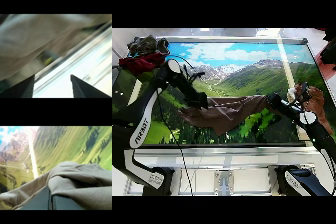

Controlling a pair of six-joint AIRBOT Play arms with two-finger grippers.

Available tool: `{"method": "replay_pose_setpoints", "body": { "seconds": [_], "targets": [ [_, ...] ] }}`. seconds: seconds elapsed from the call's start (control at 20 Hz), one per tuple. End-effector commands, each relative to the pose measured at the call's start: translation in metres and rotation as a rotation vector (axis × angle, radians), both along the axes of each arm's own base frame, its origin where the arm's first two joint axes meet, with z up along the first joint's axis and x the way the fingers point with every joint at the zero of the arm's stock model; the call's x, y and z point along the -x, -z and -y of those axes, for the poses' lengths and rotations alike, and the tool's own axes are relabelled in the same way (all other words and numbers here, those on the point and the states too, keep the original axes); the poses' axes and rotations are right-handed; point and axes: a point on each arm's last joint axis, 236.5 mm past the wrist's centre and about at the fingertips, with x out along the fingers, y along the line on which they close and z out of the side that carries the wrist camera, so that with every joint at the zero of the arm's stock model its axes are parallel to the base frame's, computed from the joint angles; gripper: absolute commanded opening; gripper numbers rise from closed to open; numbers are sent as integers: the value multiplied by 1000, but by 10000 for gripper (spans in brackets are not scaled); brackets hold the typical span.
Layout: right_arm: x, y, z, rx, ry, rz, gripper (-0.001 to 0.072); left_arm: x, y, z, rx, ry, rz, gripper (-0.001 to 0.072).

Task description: Fold the shirts.

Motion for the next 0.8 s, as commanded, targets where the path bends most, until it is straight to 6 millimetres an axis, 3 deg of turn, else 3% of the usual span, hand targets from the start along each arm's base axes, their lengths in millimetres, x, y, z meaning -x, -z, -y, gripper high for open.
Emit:
{"method": "replay_pose_setpoints", "body": {
  "seconds": [0.0,0.25,0.55,0.6,0.65,0.7,0.75],
  "targets": [
    [1,1,2,31,-15,5,30,5,43,-34,-283,-25,29,517],
    [1,1,1,29,-18,2,30,-29,52,-14,-222,-165,126,514],
    [1,1,1,30,-18,2,30,-41,65,25,-78,-263,94,512],
    [1,1,1,30,-18,2,30,-44,64,32,-53,-280,95,478],
    [1,1,1,30,-17,3,30,-49,63,37,-28,-298,106,429],
    [0,0,2,31,-14,6,30,-55,61,43,-1,-311,120,183],
    [-1,0,3,33,-8,11,30,-61,57,50,35,-320,140,3]
  ]
}}
